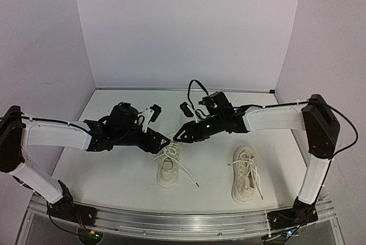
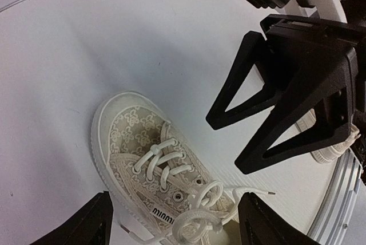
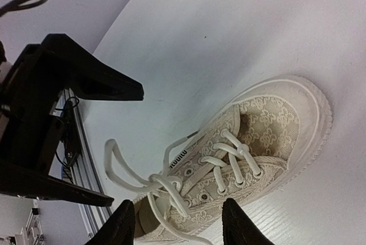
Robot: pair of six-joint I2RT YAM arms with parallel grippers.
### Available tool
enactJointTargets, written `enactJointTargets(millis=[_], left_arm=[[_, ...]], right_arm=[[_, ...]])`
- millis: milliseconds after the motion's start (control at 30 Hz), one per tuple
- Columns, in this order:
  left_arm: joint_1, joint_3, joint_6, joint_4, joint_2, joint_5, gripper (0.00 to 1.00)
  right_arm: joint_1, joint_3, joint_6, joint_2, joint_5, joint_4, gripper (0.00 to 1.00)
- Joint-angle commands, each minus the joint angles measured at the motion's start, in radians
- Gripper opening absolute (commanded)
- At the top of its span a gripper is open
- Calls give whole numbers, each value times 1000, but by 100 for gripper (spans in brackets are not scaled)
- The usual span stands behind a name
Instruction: Tie the shoes
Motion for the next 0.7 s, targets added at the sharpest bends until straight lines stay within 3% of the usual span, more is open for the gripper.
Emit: enactJointTargets(millis=[0, 667], left_arm=[[6, 27, 3, -41, 9, -14, 75], [52, -11, -31, -74, 1, -48, 62]], right_arm=[[17, 58, -47, 47, -61, -8, 44], [43, 141, -100, 142, -72, -71, 22]])
